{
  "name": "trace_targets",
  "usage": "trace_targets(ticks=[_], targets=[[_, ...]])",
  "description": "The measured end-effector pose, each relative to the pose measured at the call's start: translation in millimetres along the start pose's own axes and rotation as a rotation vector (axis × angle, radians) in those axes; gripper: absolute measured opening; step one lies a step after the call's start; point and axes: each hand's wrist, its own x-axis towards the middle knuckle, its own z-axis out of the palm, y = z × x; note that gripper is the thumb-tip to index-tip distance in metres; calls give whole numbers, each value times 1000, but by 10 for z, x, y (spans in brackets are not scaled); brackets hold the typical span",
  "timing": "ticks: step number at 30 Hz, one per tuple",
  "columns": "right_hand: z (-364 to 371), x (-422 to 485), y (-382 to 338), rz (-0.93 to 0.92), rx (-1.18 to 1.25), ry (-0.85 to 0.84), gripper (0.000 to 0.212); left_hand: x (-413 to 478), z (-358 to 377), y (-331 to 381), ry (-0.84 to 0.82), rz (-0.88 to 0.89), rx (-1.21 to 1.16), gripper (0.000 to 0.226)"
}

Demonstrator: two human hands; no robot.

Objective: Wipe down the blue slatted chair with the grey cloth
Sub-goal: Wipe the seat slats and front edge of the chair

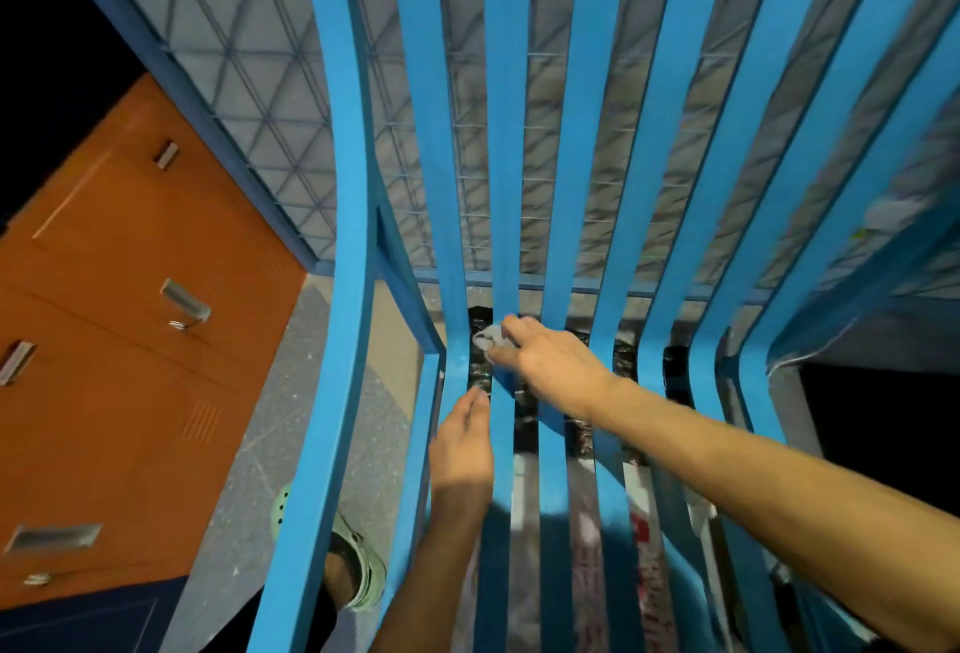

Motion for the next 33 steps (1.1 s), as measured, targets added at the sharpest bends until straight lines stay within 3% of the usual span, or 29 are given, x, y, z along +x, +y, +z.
trace_targets(ticks=[5, 11, 14, 17, 20, 25, 30, 33], targets=[[-758, 239, 285, -16, -131, 177, 52, 100, -10, 434, 7, 57, -178, 28], [-1768, 592, 544, -111, -278, 341, 23, 210, 7, 861, -2, 126, -270, 43], [-2337, 742, 631, -45, -287, 577, 15, 243, 43, 935, -28, 175, -273, 45], [-2685, 855, 661, 37, -193, 761, 35, 277, 103, 1046, -55, 242, -277, 47], [-2359, 775, 638, 20, -203, 697, 21, 304, 177, 1105, -73, 273, -255, 48], [-1699, 582, 598, -19, -177, 480, 38, 432, 199, 1232, -93, 304, -283, 47], [-2140, 708, 629, -39, -206, 588, 25, 506, 202, 1246, -153, 298, -277, 71], [-2331, 773, 664, -14, -167, 683, 31, 508, 206, 1274, -151, 285, -323, 63]])
